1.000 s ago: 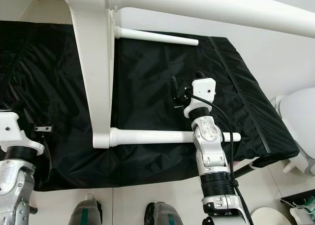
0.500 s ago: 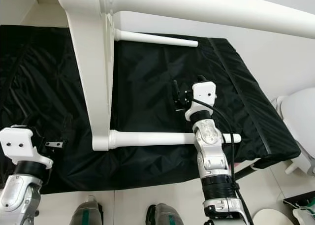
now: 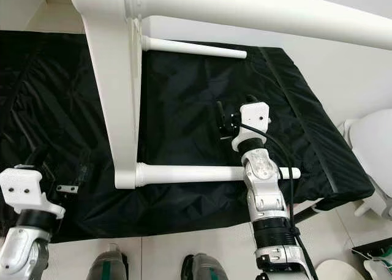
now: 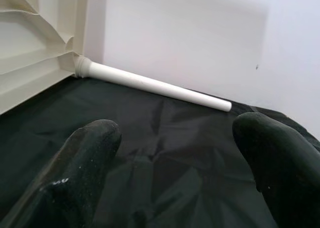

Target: Building children table

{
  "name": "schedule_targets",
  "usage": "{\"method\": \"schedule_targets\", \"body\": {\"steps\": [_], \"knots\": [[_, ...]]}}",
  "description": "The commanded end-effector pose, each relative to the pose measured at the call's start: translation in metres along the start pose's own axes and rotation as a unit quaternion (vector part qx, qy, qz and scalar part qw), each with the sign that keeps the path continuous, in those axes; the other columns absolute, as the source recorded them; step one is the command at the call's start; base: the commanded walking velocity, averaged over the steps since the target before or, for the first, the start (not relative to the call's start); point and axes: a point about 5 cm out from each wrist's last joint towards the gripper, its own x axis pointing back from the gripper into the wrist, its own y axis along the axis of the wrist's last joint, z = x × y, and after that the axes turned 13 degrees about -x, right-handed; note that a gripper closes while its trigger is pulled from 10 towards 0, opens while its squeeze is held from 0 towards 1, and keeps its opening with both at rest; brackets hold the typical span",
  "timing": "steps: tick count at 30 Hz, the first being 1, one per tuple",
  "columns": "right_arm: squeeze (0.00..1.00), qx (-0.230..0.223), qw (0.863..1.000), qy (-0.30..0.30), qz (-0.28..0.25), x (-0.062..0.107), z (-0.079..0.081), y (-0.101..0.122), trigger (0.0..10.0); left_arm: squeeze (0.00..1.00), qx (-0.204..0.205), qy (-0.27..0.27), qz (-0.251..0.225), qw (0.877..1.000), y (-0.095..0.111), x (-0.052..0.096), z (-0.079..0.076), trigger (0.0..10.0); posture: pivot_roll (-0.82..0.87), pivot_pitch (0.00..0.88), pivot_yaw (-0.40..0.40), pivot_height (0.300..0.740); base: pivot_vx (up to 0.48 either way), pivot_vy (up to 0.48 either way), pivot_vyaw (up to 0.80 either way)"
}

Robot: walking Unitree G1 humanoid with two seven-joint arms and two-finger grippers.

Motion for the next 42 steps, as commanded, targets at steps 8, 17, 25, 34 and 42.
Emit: {"method": "schedule_targets", "body": {"steps": [8,17,25,34,42], "knots": [[0.00,0.016,0.999,-0.001,0.032,0.029,-0.009,-0.010,10.0,0.00,0.006,-0.034,0.002,0.999,0.006,0.023,-0.010,10.0,0.13,0.055,-0.089,0.740,0.000,0.000,0.00],[0.00,0.014,0.999,-0.005,0.030,0.030,-0.007,-0.009,10.0,0.00,0.005,-0.036,-0.009,0.999,0.011,0.024,-0.012,10.0,0.14,0.051,-0.087,0.740,0.000,0.000,0.00],[0.00,0.020,0.999,-0.015,0.032,0.028,-0.016,-0.009,10.0,0.00,-0.017,-0.046,-0.021,0.999,0.013,0.024,-0.014,10.0,0.14,0.041,-0.094,0.740,0.000,0.000,0.00],[0.00,0.017,0.999,-0.030,0.012,0.014,-0.016,-0.003,10.0,0.00,0.051,0.006,-0.012,0.999,0.005,-0.010,-0.009,10.0,0.12,0.035,-0.084,0.740,0.000,0.000,0.00],[0.00,0.022,0.999,-0.037,0.016,0.018,-0.019,-0.007,10.0,0.00,0.045,0.002,0.010,0.999,-0.002,-0.012,-0.007,10.0,0.11,0.046,-0.066,0.740,0.000,0.000,0.00]]}}
